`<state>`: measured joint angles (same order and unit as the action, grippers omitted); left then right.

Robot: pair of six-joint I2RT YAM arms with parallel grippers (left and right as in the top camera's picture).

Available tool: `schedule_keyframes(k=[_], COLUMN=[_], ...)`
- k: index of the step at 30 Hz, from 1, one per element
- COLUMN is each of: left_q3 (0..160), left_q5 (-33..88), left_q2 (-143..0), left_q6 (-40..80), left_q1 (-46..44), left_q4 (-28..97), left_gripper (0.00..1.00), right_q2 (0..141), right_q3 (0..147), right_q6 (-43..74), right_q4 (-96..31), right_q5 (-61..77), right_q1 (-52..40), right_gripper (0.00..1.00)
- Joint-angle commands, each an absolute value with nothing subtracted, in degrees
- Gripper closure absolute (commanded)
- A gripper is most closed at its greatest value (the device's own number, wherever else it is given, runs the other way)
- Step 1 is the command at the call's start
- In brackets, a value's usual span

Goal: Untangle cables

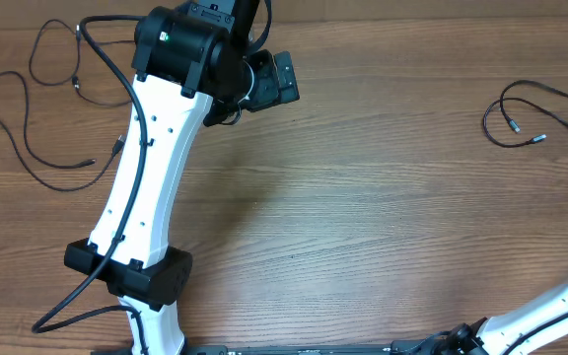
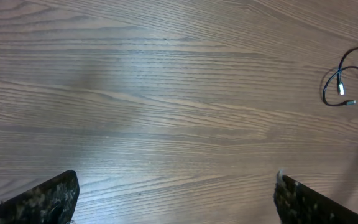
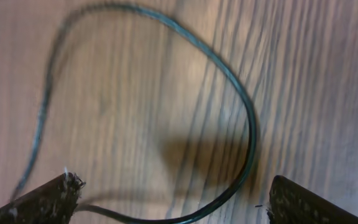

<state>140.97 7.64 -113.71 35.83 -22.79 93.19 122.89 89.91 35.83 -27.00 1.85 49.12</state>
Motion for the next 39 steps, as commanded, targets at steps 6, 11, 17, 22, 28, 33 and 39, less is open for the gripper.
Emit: schedule_keyframes(k=[6, 11, 17, 22, 28, 33, 39], left_q3=[141.5, 141.5, 141.5, 141.5, 141.5, 141.5, 141.5], left_q5=[6.9, 6.9, 6.9, 6.8, 6.9, 6.9, 6.9], left_q2=[-114.1, -114.1, -114.1, -114.1, -114.1, -114.1, -114.1], left_q6=[36.0, 36.0, 36.0, 36.0, 36.0, 36.2, 36.2], left_q1=[-22.9, -22.9, -22.9, -22.9, -22.9, -22.9, -22.9], left_q4=[92.7, 92.7, 92.7, 92.5, 91.5, 91.4, 91.6], left_gripper=[0.0, 0.0, 0.0, 0.01, 0.0, 0.0, 0.0], right_q2=[127.3, 130.1, 133.4, 133.4, 133.4, 133.4, 133.4], right_q3=[89.1, 89.1, 89.1, 92.1, 103.4, 106.1, 106.1], right_q6=[40.8, 40.8, 42.6, 36.1, 28.2, 27.2, 25.4], right_q4=[-25.5, -22.6, -18.8, -16.6, -21.2, -23.0, -27.5], right_q5=[6.3, 8.8, 10.6, 11.4, 18.1, 20.9, 20.1], right_q1=[48.9, 48.8, 48.8, 48.8, 48.8, 48.8, 48.8], right_gripper=[0.11, 0.23, 0.71, 0.96, 0.96, 0.0, 0.0])
